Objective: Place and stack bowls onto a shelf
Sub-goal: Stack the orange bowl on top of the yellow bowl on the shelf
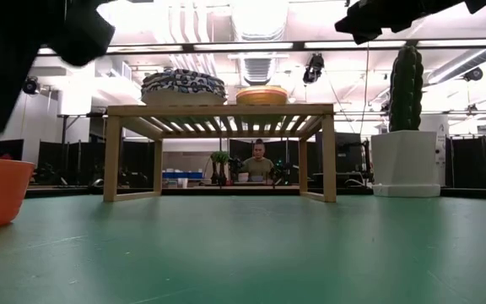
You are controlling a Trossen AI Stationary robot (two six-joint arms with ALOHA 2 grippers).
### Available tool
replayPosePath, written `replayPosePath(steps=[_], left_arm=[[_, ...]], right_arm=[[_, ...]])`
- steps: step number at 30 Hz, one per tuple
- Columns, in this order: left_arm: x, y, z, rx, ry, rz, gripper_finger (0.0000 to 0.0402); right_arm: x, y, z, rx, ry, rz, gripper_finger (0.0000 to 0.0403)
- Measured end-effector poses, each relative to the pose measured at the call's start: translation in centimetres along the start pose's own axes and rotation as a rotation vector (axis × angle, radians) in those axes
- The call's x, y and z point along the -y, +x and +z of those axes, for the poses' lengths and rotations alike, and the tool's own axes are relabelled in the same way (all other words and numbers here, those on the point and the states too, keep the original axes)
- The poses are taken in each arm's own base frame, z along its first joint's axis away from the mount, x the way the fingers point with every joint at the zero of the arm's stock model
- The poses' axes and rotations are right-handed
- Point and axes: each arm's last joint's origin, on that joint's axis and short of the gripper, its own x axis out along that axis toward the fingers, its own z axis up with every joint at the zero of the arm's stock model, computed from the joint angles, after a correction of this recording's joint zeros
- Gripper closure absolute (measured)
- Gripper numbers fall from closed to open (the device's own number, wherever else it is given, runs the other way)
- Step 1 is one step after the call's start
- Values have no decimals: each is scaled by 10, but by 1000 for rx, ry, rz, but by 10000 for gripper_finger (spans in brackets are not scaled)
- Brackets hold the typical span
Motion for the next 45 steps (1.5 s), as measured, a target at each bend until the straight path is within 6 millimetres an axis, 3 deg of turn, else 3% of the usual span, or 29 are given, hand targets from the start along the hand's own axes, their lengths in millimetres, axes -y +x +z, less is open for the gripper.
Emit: replayPosePath(steps=[5, 12, 17, 23, 26, 31, 35, 39, 45], left_arm=[[-10, 13, 0, 25, -28, 36, 193], [-17, 32, 1, 18, -40, -9, 231], [-20, 35, 1, 20, -19, -1, 284], [-18, 33, 1, 18, 26, -9, 383], [-13, 28, 0, 15, 92, -23, 392], [14, -8, -5, -42, 489, -117, 401], [29, -51, 3, 81, 820, -100, 401], [39, -95, 36, 345, 1065, 23, 401], [44, -150, 114, 576, 1272, 184, 401]], right_arm=[[0, 0, 0, -1, -8, 0, 332], [0, 0, -1, -12, -2, 3, 332], [0, 0, -2, -17, 13, 4, 332], [0, 0, -2, -17, 35, 4, 332], [0, 0, -2, -17, 45, 4, 332], [0, 0, -2, -17, 52, 4, 332], [0, 0, -2, -18, 52, 4, 332], [0, 0, -2, -18, 51, 4, 332], [-1, 0, -4, -45, 55, 11, 332]])
